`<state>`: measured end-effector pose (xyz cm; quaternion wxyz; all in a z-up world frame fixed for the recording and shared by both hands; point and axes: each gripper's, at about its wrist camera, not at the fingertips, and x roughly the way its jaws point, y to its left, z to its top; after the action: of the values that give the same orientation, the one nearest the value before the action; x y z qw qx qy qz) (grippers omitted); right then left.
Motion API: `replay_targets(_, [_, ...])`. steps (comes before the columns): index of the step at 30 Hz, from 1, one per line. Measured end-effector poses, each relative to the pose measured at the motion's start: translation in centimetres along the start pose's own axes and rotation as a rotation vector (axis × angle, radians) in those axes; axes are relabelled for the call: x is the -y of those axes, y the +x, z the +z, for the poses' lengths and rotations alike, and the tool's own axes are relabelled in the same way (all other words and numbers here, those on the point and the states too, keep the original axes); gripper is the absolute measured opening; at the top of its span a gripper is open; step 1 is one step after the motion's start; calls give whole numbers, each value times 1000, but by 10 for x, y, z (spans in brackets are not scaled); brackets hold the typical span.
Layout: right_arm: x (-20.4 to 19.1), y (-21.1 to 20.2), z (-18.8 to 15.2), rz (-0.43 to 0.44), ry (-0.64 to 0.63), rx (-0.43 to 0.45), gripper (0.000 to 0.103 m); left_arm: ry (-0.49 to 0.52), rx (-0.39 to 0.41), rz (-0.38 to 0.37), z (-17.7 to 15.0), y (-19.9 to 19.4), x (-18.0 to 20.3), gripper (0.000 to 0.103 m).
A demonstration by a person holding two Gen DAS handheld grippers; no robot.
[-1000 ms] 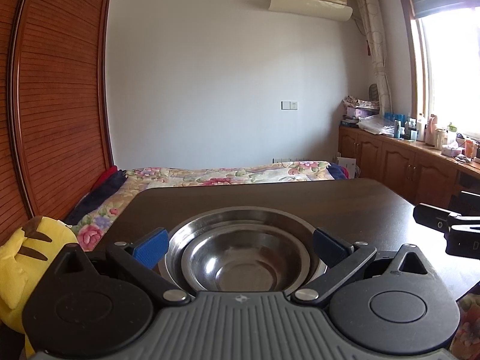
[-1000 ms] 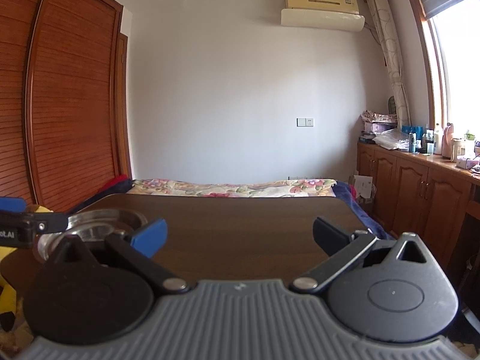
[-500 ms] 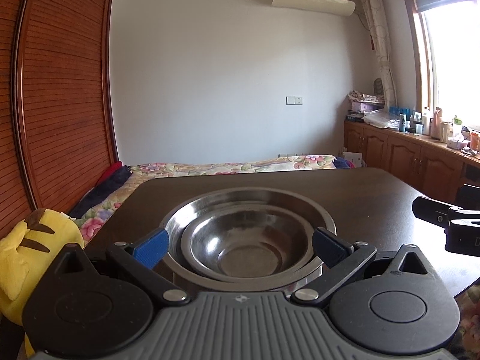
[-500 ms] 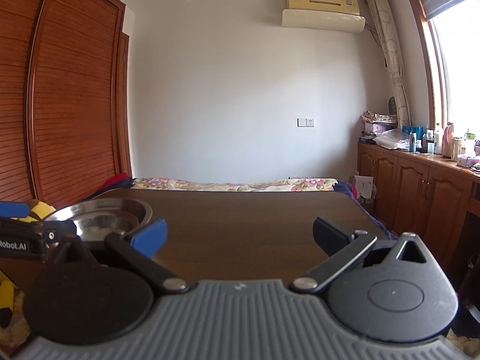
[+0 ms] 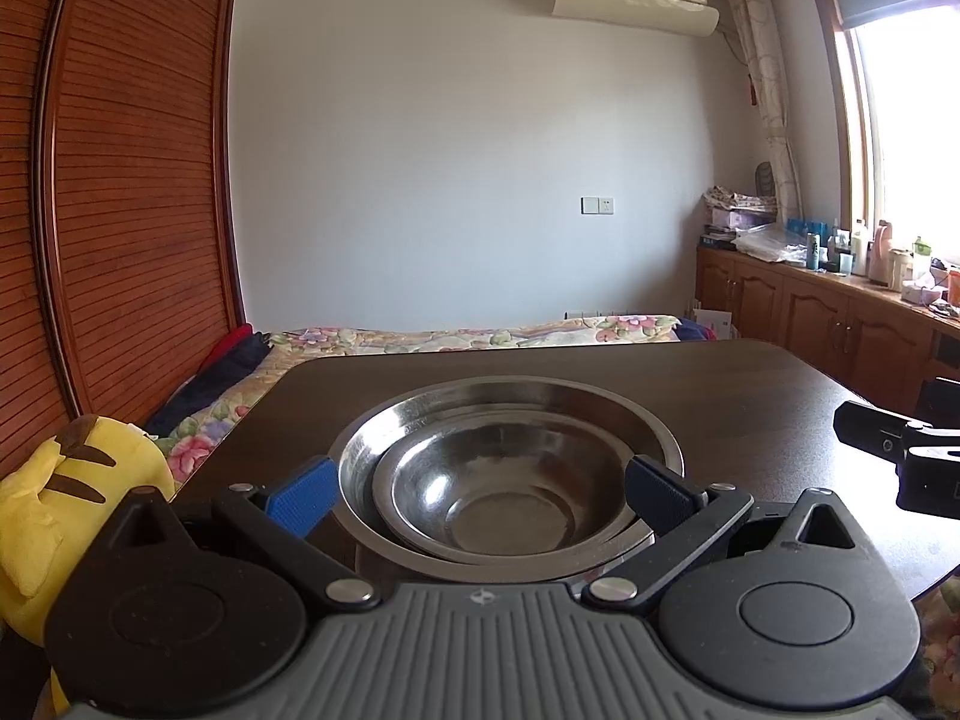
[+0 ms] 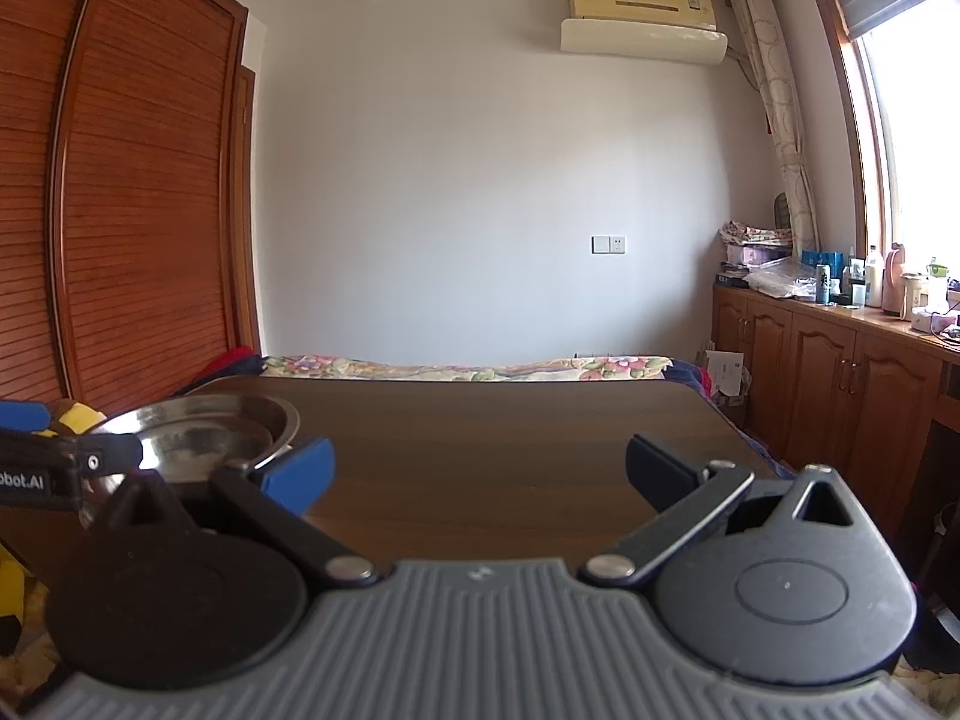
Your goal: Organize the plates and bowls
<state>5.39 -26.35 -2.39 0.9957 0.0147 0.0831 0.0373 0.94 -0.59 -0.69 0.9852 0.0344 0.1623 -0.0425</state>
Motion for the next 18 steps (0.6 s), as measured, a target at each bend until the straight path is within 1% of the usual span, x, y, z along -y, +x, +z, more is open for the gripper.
replay_targets(18, [3, -1, 0, -5, 4, -4, 103, 3, -1, -1, -1, -1, 0, 103])
